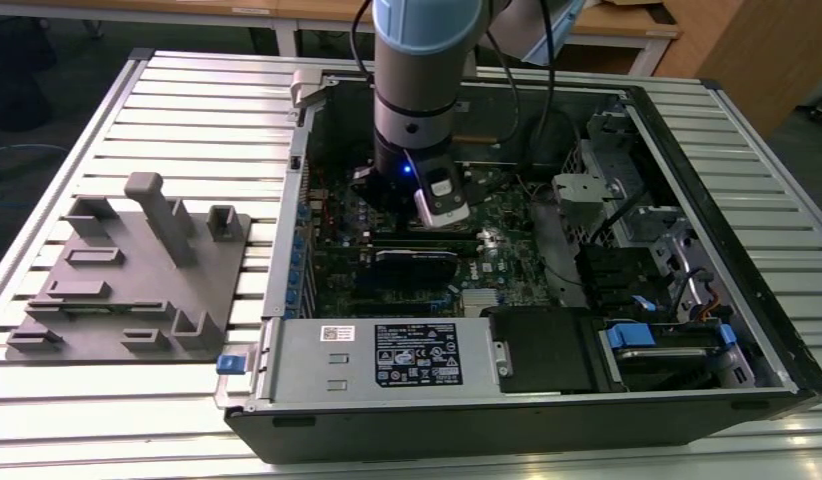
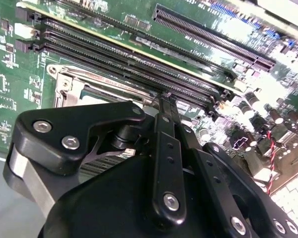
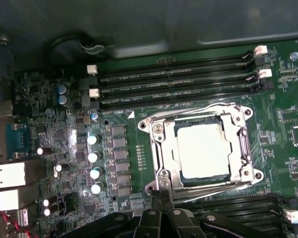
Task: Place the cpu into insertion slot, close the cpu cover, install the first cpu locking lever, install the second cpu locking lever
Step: 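Install the second cpu locking lever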
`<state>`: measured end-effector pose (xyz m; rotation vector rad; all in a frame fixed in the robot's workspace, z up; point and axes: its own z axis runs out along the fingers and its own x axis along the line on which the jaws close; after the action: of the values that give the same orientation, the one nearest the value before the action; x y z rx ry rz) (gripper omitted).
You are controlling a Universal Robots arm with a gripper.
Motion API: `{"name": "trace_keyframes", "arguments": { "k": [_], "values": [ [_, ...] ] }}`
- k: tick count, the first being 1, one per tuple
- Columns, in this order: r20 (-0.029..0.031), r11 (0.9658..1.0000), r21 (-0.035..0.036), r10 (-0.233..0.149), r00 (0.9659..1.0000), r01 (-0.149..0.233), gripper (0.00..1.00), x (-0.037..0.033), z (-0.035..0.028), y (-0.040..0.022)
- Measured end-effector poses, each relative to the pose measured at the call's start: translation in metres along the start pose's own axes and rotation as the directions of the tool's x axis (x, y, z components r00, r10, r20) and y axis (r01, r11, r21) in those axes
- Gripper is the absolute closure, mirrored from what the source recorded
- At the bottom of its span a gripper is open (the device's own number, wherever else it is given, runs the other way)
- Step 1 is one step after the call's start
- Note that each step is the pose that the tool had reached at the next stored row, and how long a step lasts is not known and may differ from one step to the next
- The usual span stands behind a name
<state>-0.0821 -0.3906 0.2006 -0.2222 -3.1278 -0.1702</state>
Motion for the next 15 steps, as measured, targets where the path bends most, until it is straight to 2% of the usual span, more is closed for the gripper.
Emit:
{"name": "trace_keyframes", "arguments": {
  "k": [7, 15],
  "values": [
    [-0.0007, 1.0, -0.0046, 0.0, 1.0, 0.0, 0.89, 0.0, 0.0018, -0.0004],
    [-0.0007, 1.0, -0.005, 0.0, 1.0, 0.0, 0.89, -0.0003, 0.0015, -0.0026]
  ]
}}
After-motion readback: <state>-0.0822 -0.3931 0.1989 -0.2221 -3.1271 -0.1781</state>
